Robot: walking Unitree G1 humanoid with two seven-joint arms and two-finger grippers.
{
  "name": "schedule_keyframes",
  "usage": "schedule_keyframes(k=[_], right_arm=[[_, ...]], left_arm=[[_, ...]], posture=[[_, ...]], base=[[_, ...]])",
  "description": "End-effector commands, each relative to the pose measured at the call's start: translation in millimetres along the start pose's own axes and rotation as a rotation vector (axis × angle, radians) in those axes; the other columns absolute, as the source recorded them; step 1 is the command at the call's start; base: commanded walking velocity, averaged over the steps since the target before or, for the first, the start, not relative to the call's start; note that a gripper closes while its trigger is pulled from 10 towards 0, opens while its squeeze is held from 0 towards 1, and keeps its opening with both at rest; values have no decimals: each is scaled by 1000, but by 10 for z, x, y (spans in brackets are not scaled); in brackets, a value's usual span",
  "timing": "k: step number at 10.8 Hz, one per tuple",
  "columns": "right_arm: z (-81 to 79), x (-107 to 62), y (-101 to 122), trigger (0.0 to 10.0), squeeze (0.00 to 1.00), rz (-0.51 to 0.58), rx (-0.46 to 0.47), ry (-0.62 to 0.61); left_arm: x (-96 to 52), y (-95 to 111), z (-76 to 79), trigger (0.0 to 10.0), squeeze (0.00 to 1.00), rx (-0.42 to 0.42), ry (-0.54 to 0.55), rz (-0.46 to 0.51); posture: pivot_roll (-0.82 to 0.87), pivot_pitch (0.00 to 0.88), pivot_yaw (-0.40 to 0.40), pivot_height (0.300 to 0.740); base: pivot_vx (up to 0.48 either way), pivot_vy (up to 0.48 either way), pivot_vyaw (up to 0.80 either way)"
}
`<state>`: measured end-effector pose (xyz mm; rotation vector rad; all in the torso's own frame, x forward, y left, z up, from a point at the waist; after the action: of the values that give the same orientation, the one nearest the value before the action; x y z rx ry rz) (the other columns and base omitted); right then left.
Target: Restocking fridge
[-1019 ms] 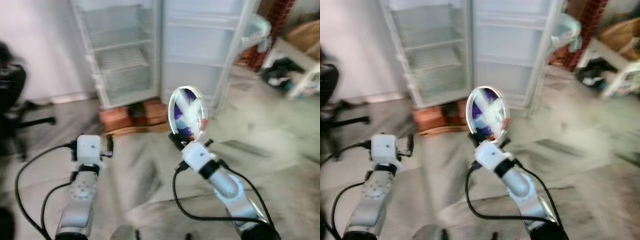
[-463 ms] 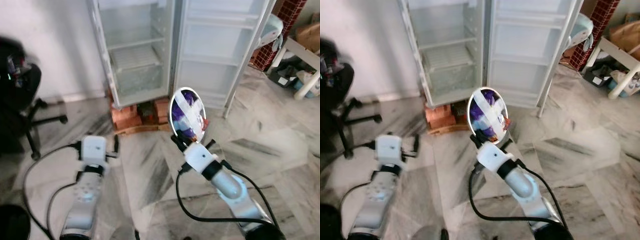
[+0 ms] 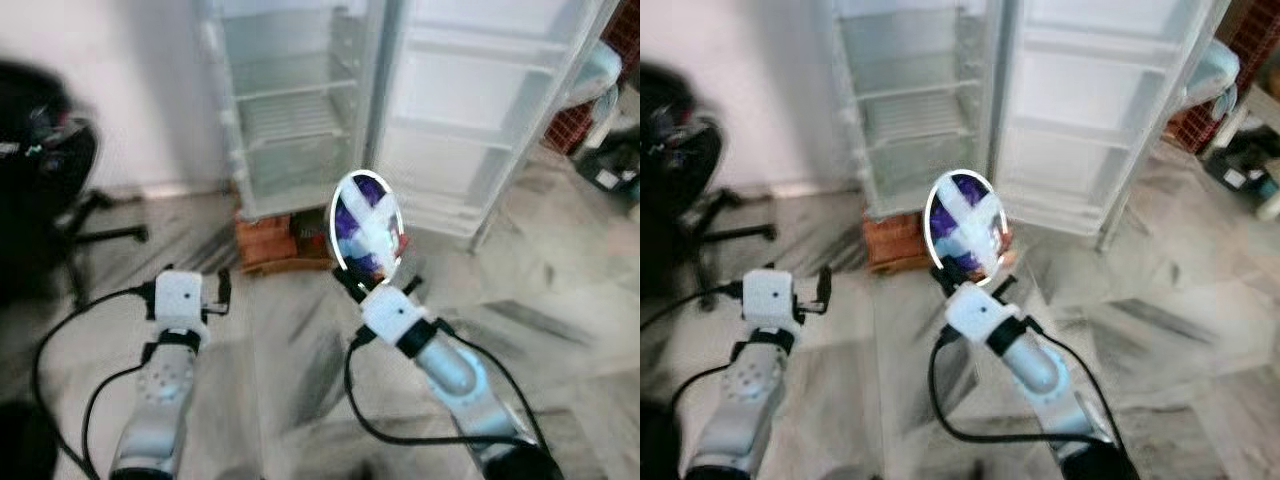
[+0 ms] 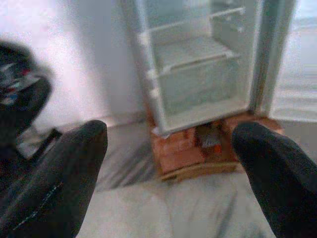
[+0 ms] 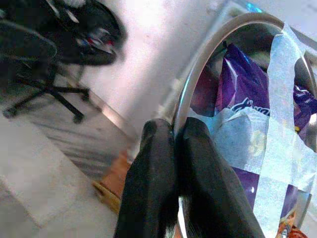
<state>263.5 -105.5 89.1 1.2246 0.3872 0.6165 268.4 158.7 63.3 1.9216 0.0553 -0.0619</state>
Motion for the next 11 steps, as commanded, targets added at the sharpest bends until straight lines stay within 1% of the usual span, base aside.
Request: schedule_keyframes(k=[1, 2, 3, 4, 5, 6, 7, 8, 9, 10, 11], right_arm=[[67, 23, 58, 10000, 0, 26, -15, -28], [103, 6, 35, 10000, 0, 18, -15, -60], [239, -91, -49, 10000, 0, -4, 78, -210], [279, -164, -100, 10000, 0, -18, 139, -268], [286, -237, -142, 10000, 0, -30, 176, -311], [288, -285, -171, 10000, 0, -39, 185, -354], [338, -363, -193, 10000, 0, -46, 207, -435], [399, -535, -223, 10000, 0, -68, 221, -513], [430, -698, -250, 10000, 0, -98, 206, -532], [470, -791, -250, 10000, 0, -113, 197, -539], [516, -844, -235, 10000, 0, -119, 195, -552]], left_arm=[[7, 19, -9, 10000, 0, 9, -9, 9], [6, 15, -5, 10000, 0, 5, -8, 6], [2, 16, -7, 10000, 0, 7, -1, 8], [4, 16, -11, 10000, 0, 5, 4, 9], [11, 20, -18, 10000, 0, 2, 2, 14], [24, 39, -29, 10000, 0, 1, -10, 30], [25, 46, -65, 10000, 0, 10, -8, 39], [7, 25, -116, 10000, 0, 17, 0, 34], [-33, -10, -108, 10000, 0, 29, -17, 28], [-56, -29, -92, 10000, 0, 30, -24, 24], [-70, -43, -74, 10000, 0, 25, -27, 18]], posture=[[116, 69, 10, 740], [117, 69, 8, 740], [118, 71, 6, 740], [118, 70, 5, 740], [117, 70, 6, 740], [113, 63, 11, 740], [113, 59, 14, 740], [101, 60, 16, 740], [89, 70, 9, 740], [81, 81, 2, 740], [76, 83, -5, 740]], base=[[409, 247, 0], [409, 251, 0], [330, 0, 0], [0, 0, 0], [0, 0, 0], [0, 0, 0], [0, 0, 0], [0, 0, 0], [0, 0, 0], [0, 0, 0], [0, 0, 0]])
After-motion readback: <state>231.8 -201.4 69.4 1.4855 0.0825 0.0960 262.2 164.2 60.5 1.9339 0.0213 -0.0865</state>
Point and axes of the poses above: a point about 5 cm out from each wrist's last joint towards the gripper, its own x axis pointing out of the wrist towards the gripper, its own y axis along the axis of the wrist's last joint, z = x × y, the point moved 1 cm from there along x, pointing out of the wrist towards the gripper, and after that the axes turned 14 degrees about x, right-handed, at the moved point
